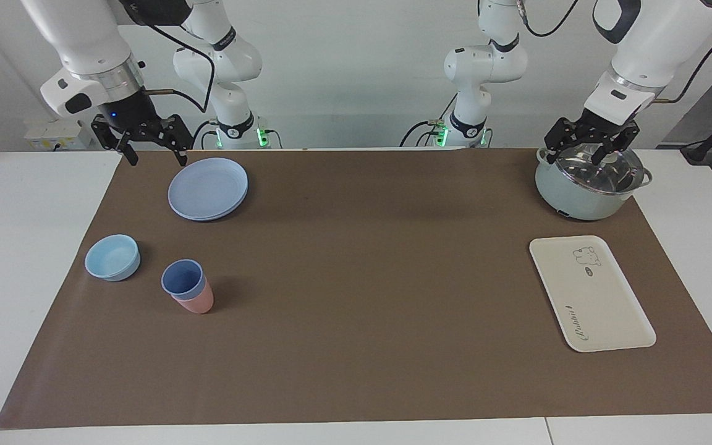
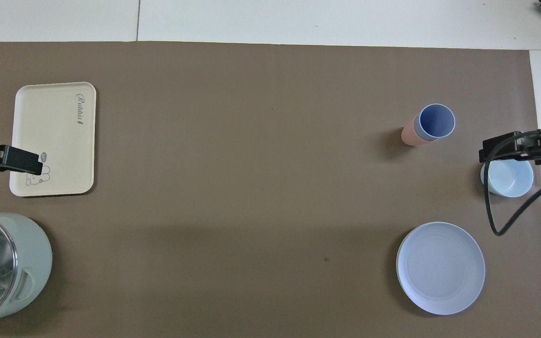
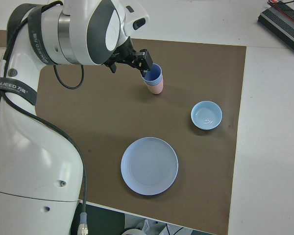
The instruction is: Place cup on tray
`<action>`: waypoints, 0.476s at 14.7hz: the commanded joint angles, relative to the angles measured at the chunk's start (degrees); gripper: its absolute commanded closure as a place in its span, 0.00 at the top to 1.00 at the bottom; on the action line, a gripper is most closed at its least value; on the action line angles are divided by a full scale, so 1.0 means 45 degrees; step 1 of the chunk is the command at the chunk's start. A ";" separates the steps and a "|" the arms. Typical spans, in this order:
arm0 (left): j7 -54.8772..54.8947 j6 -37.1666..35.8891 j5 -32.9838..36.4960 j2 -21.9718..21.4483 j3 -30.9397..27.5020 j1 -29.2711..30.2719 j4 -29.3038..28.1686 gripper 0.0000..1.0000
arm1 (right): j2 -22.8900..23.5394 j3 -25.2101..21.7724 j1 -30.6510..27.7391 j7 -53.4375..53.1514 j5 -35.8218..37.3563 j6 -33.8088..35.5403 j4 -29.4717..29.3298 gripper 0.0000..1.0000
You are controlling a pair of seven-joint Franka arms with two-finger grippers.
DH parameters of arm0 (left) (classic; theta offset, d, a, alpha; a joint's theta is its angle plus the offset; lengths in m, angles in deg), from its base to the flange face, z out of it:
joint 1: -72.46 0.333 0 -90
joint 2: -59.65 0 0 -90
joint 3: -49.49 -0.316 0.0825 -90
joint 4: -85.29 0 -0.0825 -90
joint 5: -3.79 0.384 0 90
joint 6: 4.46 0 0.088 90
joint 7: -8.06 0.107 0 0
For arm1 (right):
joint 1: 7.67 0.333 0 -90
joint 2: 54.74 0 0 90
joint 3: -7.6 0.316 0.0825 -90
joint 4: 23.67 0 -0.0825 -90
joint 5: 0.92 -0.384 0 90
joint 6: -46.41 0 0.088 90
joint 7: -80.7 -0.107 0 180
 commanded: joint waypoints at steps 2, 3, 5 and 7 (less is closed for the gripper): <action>0.0025 -0.0107 -0.0150 -0.0139 0.0046 0.0119 -0.0132 1.00 | 0.0010 0.0048 0.0079 0.0271 -0.0104 0.0098 -0.0042 1.00; 0.0025 -0.0107 -0.0130 -0.0139 0.0046 0.0119 -0.0132 1.00 | -0.0048 0.0048 0.0079 0.0291 -0.0104 0.0098 -0.0023 1.00; 0.0025 -0.0107 -0.0149 -0.0139 0.0046 0.0100 -0.0132 1.00 | -0.0223 0.0048 0.0099 0.0271 -0.0104 0.0117 -0.0042 1.00; 0.0025 -0.0107 -0.0150 -0.0139 0.0046 0.0119 -0.0132 1.00 | -0.0243 0.0048 0.0021 0.0252 -0.0104 0.0117 -0.0023 1.00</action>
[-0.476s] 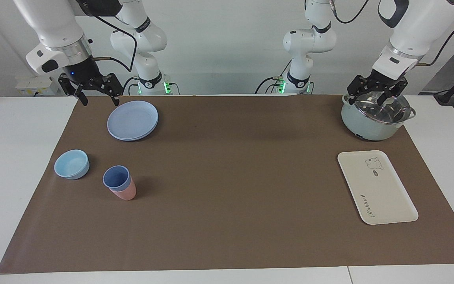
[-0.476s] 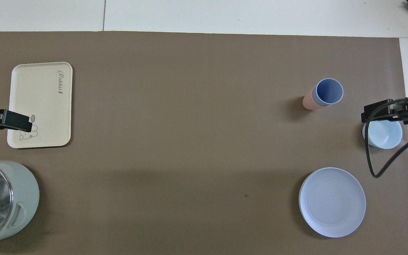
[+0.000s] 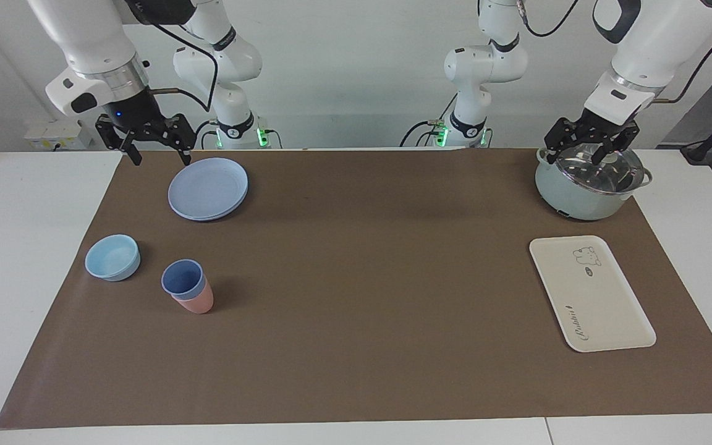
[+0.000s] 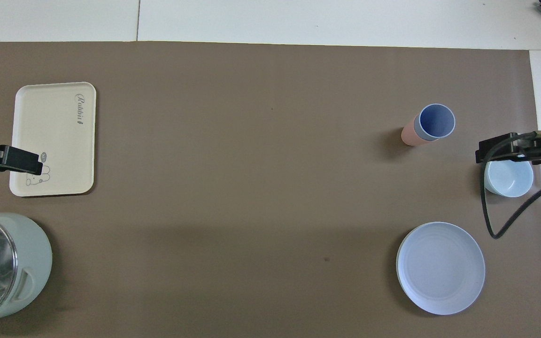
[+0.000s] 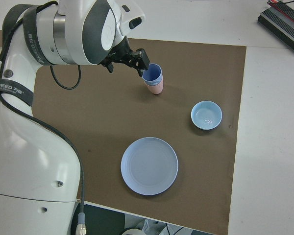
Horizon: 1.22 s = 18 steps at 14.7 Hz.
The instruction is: Place cup on tray
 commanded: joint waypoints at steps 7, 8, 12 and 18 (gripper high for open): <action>0.0025 -0.0107 -0.0150 -0.0139 0.0046 0.0119 -0.0132 1.00 | -0.0284 -0.0044 -0.0332 -0.0815 -0.0139 -0.0291 -0.0008 0.94; 0.0025 -0.0107 -0.0150 -0.0139 0.0046 0.0119 -0.0132 1.00 | -0.0011 -0.0102 -0.0352 -0.1673 -0.0158 -0.0564 -0.0067 0.93; 0.0025 -0.0107 -0.0150 -0.0139 0.0046 0.0119 -0.0132 1.00 | 0.1452 -0.0122 -0.0995 -0.4195 -0.0256 -0.2086 -0.0457 0.93; 0.0006 -0.0107 -0.0150 -0.0139 0.0046 0.0119 -0.0132 1.00 | 0.5531 -0.0122 -0.1580 -0.7496 -0.0217 -0.2540 -0.4026 0.93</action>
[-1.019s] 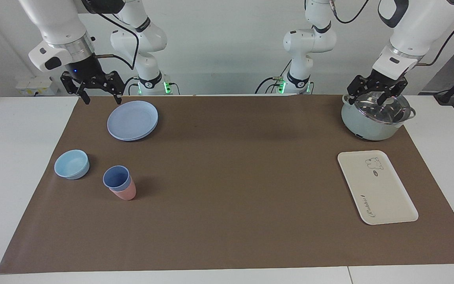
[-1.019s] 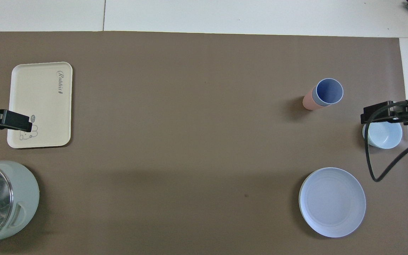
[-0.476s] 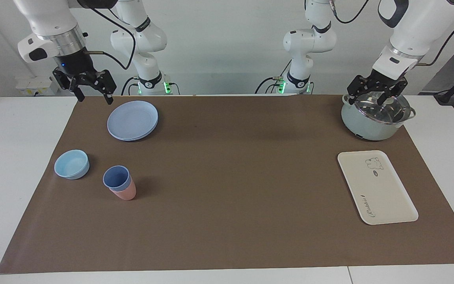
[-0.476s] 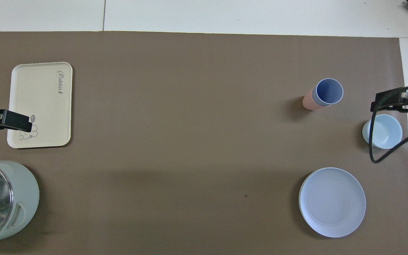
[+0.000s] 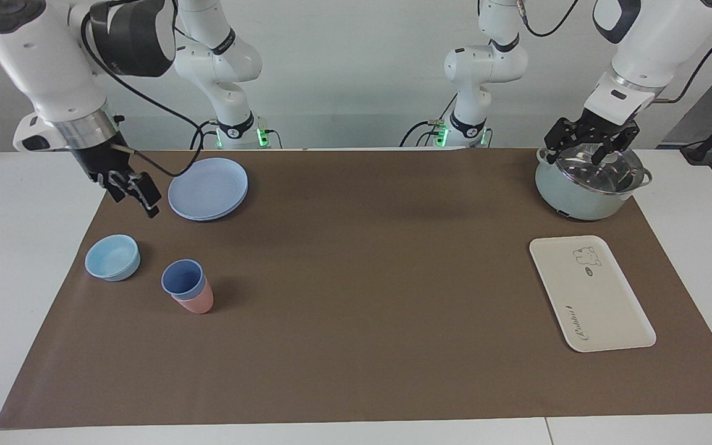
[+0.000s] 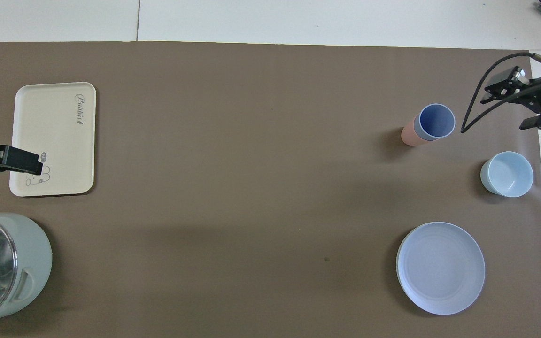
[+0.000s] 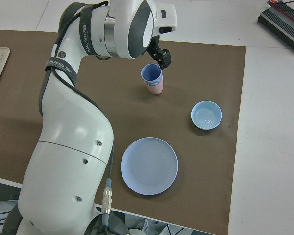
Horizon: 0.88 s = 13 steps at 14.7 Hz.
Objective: Place cup on tray
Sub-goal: 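Move the right gripper over the nested pink and blue cups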
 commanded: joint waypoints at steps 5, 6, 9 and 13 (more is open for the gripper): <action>0.0025 -0.0107 -0.0130 -0.0139 0.0046 0.0119 -0.0132 1.00 | 0.4142 0.0141 -0.1009 -0.2969 -0.1430 -0.0140 -0.3750 0.93; 0.0025 -0.0107 -0.0149 -0.0139 0.0046 0.0100 -0.0132 1.00 | 0.4454 0.0180 -0.1222 -0.3264 -0.1799 -0.0259 -0.3828 0.93; 0.0025 -0.0107 -0.0150 -0.0139 0.0046 0.0119 -0.0132 1.00 | 0.5080 0.0219 -0.1517 -0.3831 -0.2505 -0.0338 -0.3829 0.93; 0.0025 -0.0107 -0.0130 -0.0139 0.0046 0.0119 -0.0132 1.00 | 0.5746 0.0200 -0.1791 -0.3912 -0.4047 -0.0123 -0.3518 0.93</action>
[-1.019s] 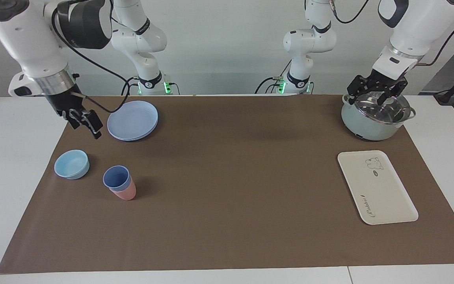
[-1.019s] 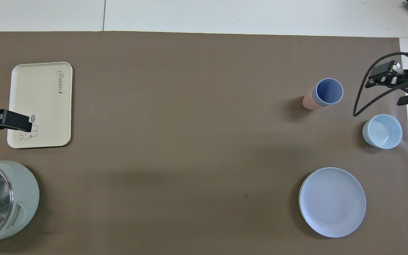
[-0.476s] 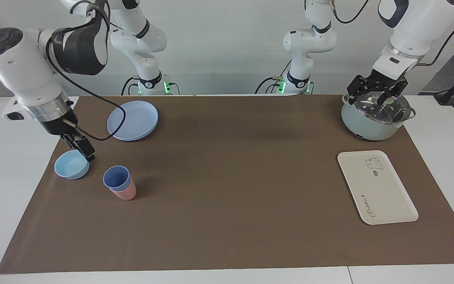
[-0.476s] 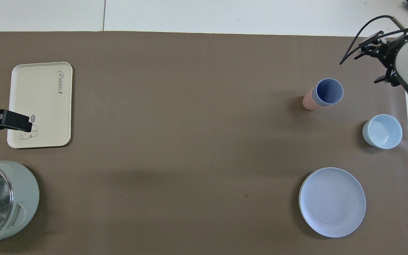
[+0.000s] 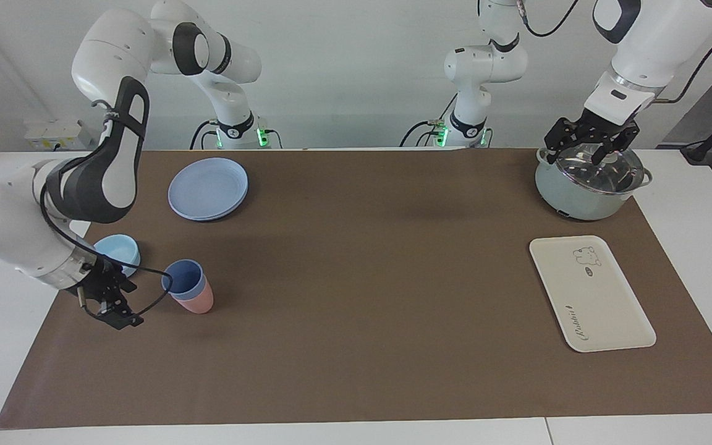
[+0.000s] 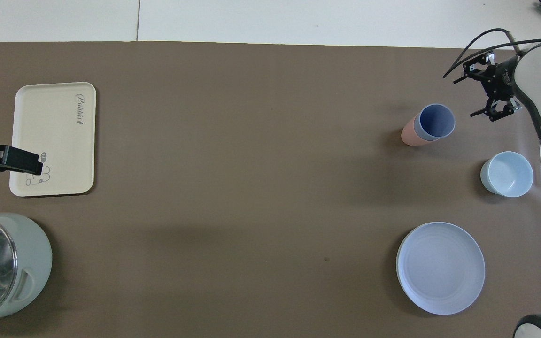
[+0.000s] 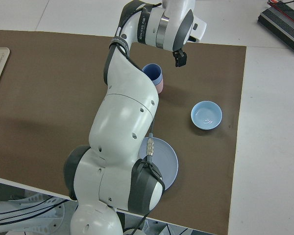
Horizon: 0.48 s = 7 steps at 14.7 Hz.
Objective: Place cup on tray
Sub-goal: 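Move the right gripper over the nested pink and blue cups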
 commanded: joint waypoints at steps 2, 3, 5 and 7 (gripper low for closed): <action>0.0025 -0.0107 -0.0149 -0.0139 0.0046 0.0100 -0.0132 1.00 | 0.0347 0.0179 -0.0269 -0.0250 -0.1090 0.0240 0.0411 0.93; 0.0006 -0.0107 -0.0149 -0.0139 0.0046 0.0119 -0.0132 1.00 | 0.0367 0.0179 -0.0404 -0.0153 -0.1480 0.0182 0.0723 0.94; 0.0025 -0.0107 -0.0149 -0.0139 0.0046 0.0099 -0.0132 1.00 | 0.0309 0.0199 -0.0387 -0.0074 -0.1834 0.0025 0.1271 0.94; 0.0025 -0.0107 -0.0149 -0.0139 0.0046 0.0119 -0.0132 1.00 | 0.0269 0.0237 -0.0482 0.0023 -0.2009 0.0141 0.1740 0.95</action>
